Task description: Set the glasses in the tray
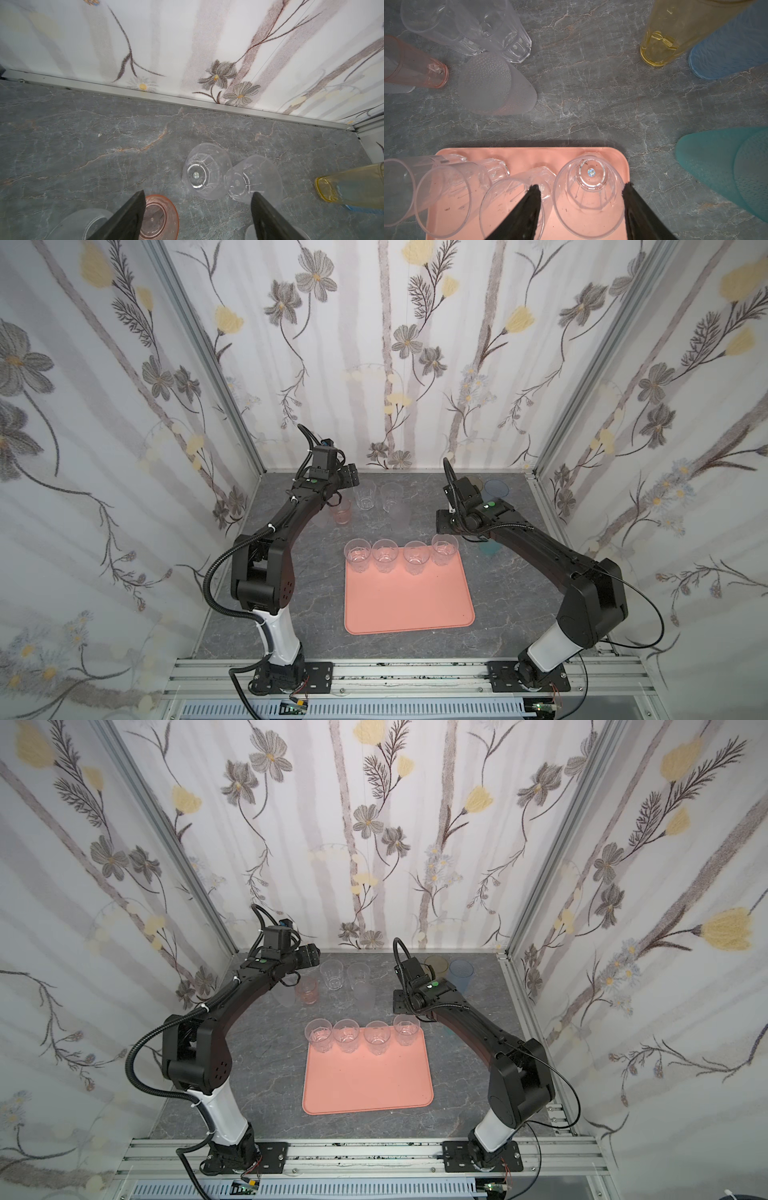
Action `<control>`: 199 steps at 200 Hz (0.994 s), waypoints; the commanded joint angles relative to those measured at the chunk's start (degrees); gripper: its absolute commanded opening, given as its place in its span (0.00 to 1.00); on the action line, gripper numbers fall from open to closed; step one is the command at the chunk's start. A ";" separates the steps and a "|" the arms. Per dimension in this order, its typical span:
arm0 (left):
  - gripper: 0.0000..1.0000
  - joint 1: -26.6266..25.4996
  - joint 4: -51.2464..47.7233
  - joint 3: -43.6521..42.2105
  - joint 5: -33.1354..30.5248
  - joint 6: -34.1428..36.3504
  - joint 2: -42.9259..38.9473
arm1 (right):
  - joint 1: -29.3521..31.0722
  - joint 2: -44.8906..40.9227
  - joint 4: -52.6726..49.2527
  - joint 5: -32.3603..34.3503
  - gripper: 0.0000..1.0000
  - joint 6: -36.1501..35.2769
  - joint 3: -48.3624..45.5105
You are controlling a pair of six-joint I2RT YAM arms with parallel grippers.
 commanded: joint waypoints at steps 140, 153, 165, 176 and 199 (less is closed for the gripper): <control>0.56 0.27 -14.14 20.74 4.90 8.09 22.87 | 0.55 3.61 0.59 0.62 0.66 1.40 3.98; 0.53 0.23 -14.19 21.53 4.80 8.08 23.61 | 0.64 3.81 0.55 0.62 0.65 1.52 4.00; 0.49 0.25 -14.18 22.09 4.48 8.16 24.23 | 0.72 4.02 0.51 0.62 0.66 1.52 4.01; 0.45 0.19 -14.19 22.45 4.20 8.32 24.58 | 0.80 4.18 0.46 0.71 0.66 1.53 3.99; 0.35 0.19 -14.19 22.69 3.84 8.34 25.04 | 0.79 3.85 0.45 0.97 0.65 1.62 3.88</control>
